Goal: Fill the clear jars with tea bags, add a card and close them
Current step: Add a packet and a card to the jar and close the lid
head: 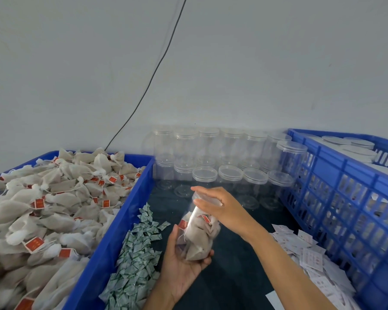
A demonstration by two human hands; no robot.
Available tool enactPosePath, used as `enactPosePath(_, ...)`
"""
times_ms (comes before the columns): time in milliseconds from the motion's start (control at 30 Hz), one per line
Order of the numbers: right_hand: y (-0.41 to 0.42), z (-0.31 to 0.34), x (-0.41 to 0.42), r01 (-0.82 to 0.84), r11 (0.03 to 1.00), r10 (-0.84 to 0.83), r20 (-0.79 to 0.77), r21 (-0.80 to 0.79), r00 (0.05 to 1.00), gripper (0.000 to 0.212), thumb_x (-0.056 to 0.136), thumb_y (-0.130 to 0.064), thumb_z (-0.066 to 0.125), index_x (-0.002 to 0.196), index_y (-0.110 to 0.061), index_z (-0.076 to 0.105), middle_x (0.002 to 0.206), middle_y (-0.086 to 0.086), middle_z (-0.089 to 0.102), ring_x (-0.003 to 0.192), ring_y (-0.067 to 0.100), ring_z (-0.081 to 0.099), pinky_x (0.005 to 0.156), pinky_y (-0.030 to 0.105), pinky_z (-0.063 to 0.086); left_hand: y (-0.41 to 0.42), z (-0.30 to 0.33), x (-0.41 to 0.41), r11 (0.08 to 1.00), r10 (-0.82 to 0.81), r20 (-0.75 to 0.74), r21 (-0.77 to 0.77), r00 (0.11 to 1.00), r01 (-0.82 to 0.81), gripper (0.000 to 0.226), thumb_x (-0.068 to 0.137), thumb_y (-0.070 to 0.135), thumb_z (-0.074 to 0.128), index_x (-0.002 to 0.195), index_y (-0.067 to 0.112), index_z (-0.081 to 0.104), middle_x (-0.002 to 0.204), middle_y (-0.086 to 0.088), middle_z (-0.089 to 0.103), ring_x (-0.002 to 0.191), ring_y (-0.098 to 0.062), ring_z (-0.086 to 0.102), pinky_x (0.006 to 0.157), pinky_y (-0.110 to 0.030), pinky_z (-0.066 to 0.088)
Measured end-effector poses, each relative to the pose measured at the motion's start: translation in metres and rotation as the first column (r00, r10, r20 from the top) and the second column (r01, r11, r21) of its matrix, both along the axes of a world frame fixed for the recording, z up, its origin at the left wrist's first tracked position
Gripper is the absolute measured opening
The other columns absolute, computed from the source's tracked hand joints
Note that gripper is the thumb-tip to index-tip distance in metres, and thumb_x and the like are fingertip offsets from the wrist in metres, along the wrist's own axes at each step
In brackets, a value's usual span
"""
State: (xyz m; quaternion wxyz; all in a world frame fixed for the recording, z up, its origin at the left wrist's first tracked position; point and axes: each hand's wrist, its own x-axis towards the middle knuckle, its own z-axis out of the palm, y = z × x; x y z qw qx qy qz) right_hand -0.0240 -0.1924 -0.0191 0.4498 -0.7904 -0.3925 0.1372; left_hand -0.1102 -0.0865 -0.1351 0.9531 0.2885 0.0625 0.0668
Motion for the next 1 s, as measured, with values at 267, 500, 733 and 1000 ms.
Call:
enactPosePath(267, 0.002, -0.014, -0.01, 0.288, 0.954, -0.292, 0.037, 0.086, 0.956, 0.021, 0.088, -0.053, 0.052, 0.087, -0.035, 0.062, 0.099, -0.006, 0.059, 0.096, 0.011, 0.057, 0.078, 0.024, 0.042, -0.011, 0.005, 0.0, 0.87, 0.366, 0.006, 0.352, 0.93, -0.345, 0.074, 0.073, 0.028, 0.071, 0.133, 0.001, 0.037, 0.125, -0.036, 0.049, 0.092, -0.035, 0.051, 0.067, -0.038, 0.044)
enactPosePath(500, -0.012, 0.01, 0.0, -0.328, 0.944, 0.321, 0.135, 0.033, 0.938, 0.049, 0.08, -0.051, 0.068, 0.127, -0.051, 0.055, 0.123, -0.016, 0.046, 0.124, 0.004, 0.045, 0.099, 0.018, 0.037, -0.003, 0.007, -0.008, 0.995, -0.093, 0.035, -0.037, 0.995, 0.095, 0.066, 0.078, 0.059, 0.053, 0.101, 0.001, 0.072, 0.093, -0.027, 0.061, 0.057, -0.031, 0.056, 0.038, -0.025, 0.04)
enactPosePath(733, -0.005, 0.01, 0.012, -0.317, 0.946, 0.321, 0.093, -0.062, 0.942, 0.039, 0.089, -0.039, 0.065, 0.125, -0.053, 0.056, 0.125, -0.018, 0.048, 0.124, 0.0, 0.045, 0.107, 0.031, 0.032, -0.008, 0.0, -0.002, 0.998, -0.003, 0.032, -0.059, 0.999, 0.005, 0.066, 0.075, 0.057, 0.057, 0.104, 0.0, 0.072, 0.095, -0.025, 0.064, 0.061, -0.033, 0.056, 0.043, -0.027, 0.043)
enactPosePath(1000, 0.004, 0.002, -0.005, 0.145, 0.964, -0.115, 0.144, -0.222, 0.983, 0.062, 0.081, -0.083, 0.023, 0.13, -0.05, 0.042, 0.144, -0.003, 0.047, 0.136, 0.024, 0.04, 0.107, 0.042, 0.032, -0.006, 0.009, 0.003, 0.898, 0.333, 0.097, 0.271, 0.938, -0.347, 0.074, 0.067, 0.045, 0.077, 0.13, 0.016, 0.05, 0.116, -0.016, 0.065, 0.089, -0.026, 0.061, 0.064, -0.032, 0.05)
